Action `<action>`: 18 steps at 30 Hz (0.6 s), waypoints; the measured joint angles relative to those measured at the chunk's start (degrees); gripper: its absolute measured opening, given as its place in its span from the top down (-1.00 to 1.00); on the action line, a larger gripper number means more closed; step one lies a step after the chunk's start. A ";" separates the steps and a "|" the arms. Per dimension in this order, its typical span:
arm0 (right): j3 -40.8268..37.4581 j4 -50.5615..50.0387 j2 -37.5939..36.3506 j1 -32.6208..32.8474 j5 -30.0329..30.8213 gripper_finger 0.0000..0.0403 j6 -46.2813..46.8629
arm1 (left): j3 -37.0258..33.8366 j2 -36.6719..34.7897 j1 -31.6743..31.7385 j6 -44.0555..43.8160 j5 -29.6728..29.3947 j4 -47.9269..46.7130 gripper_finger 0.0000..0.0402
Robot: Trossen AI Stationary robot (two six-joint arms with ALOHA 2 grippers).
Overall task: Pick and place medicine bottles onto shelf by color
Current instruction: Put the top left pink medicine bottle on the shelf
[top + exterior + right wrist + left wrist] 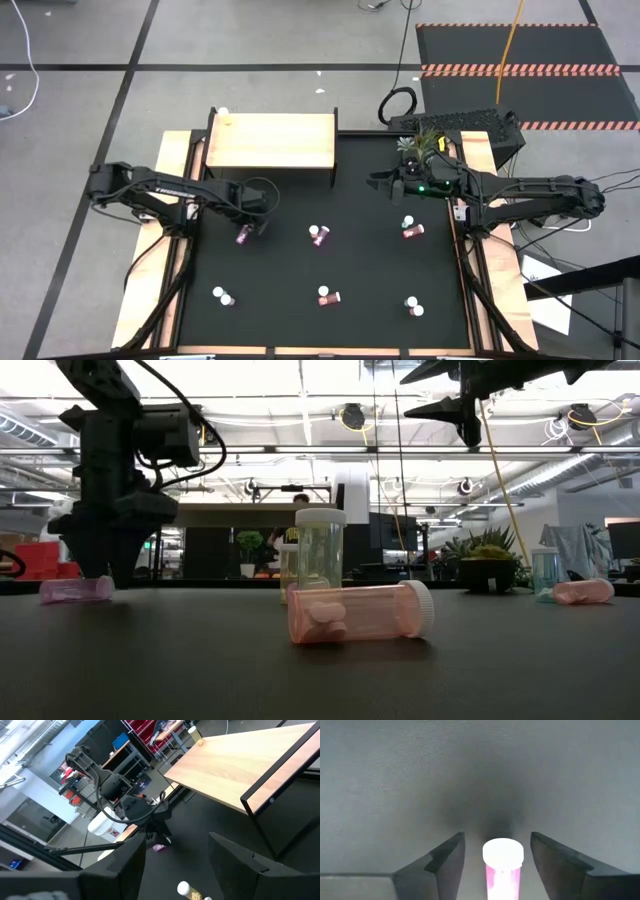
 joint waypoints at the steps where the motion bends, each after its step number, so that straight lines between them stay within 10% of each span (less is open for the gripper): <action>1: 0.00 0.00 0.00 0.00 -0.01 -0.01 0.00 | 0.00 0.10 0.00 0.18 -0.05 -0.08 -0.04; 18: 0.00 -0.44 0.00 0.00 -0.02 -0.01 0.00 | 0.00 2.24 -0.04 5.67 1.30 0.17 0.15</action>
